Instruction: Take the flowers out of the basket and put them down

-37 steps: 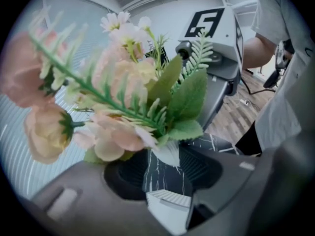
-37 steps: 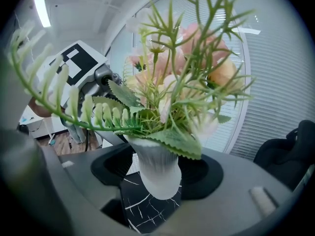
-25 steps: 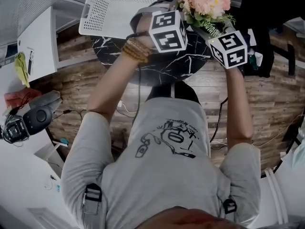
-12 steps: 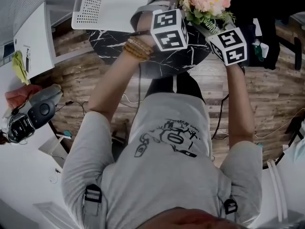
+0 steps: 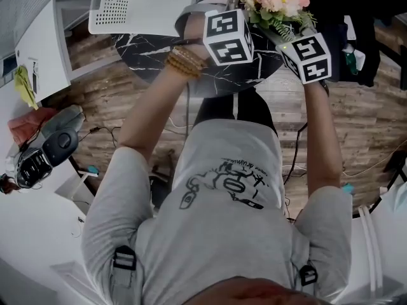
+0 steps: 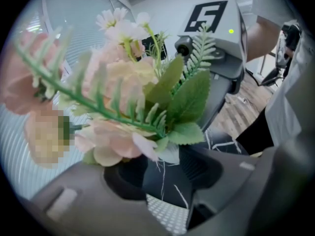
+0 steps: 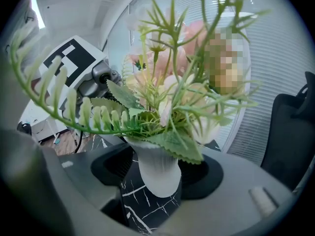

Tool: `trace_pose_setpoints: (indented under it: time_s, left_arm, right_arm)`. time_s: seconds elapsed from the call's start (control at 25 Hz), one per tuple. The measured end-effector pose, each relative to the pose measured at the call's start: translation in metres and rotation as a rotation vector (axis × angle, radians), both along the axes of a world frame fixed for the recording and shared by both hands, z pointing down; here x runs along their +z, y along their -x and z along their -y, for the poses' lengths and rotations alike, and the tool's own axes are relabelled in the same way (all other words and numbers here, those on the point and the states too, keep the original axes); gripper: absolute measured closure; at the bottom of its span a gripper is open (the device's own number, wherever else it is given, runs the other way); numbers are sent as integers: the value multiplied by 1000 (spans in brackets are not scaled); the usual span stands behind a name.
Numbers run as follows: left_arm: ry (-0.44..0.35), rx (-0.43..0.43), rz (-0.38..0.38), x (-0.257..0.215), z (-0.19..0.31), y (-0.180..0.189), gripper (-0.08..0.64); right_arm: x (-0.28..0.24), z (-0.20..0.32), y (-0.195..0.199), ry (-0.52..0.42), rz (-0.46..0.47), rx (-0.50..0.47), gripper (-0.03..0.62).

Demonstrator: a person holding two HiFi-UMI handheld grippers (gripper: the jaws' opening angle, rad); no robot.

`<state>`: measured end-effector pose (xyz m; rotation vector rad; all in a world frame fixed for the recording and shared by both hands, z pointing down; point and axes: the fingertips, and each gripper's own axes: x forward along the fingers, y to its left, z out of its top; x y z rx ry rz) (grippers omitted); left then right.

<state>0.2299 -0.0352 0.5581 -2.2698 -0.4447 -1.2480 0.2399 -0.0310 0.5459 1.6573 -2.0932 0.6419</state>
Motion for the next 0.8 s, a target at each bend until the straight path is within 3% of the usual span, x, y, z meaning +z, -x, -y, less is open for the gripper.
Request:
trace_pose_setpoints:
  time_s: [0.8]
  left_arm:
    - [5, -18, 22, 32, -10, 5, 359]
  right_arm:
    - [32, -10, 5, 18, 16, -13, 296]
